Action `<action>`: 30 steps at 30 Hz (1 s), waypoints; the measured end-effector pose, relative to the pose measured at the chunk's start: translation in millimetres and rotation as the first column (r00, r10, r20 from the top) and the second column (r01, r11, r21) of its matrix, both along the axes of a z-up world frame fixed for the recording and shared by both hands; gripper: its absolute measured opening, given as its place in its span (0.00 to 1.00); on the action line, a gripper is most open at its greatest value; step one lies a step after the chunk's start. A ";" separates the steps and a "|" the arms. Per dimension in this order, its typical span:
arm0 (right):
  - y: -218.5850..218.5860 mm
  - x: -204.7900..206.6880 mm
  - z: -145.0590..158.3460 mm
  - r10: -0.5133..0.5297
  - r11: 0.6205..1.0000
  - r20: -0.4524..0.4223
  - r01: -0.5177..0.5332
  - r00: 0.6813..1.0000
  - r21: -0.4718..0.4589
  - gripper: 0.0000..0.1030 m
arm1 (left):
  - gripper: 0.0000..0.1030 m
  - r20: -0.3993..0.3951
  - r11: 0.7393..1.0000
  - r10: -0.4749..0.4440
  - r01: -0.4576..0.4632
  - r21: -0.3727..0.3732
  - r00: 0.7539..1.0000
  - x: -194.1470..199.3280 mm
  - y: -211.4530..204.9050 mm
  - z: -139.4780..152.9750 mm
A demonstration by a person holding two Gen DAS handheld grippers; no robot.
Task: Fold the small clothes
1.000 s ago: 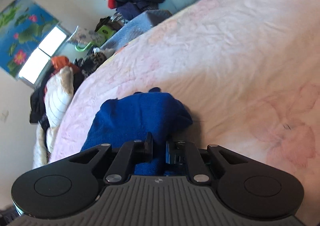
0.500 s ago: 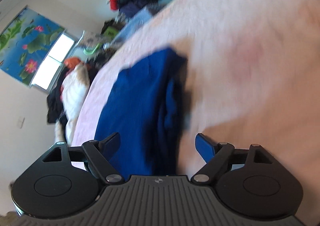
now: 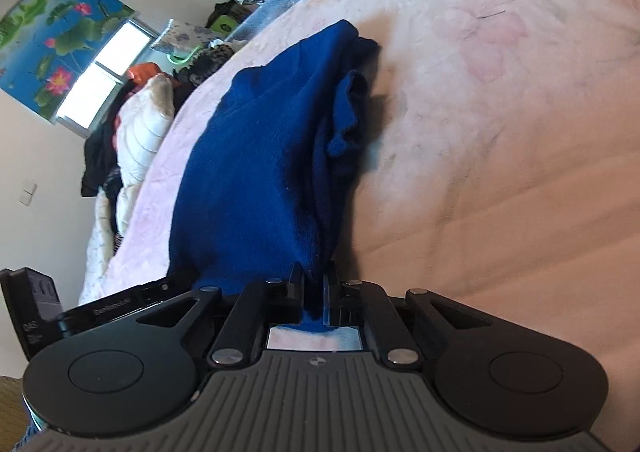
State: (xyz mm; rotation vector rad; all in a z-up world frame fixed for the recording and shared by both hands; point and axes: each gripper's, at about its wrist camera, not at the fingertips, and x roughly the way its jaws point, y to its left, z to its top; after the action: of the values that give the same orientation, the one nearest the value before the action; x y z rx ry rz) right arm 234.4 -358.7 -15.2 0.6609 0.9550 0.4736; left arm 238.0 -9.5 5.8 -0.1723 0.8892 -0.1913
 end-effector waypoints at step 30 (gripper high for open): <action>50.8 184.2 21.0 0.022 0.982 0.074 -0.008 0.997 -0.190 0.37 | 0.83 0.108 0.965 -0.145 0.116 0.237 0.983 142.8 -75.5 -0.8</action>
State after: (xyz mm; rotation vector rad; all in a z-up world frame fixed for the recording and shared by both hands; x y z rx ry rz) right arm 418.6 -307.8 5.8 0.4607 0.9212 0.4117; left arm 380.8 -85.0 5.0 0.1140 0.7914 -0.2182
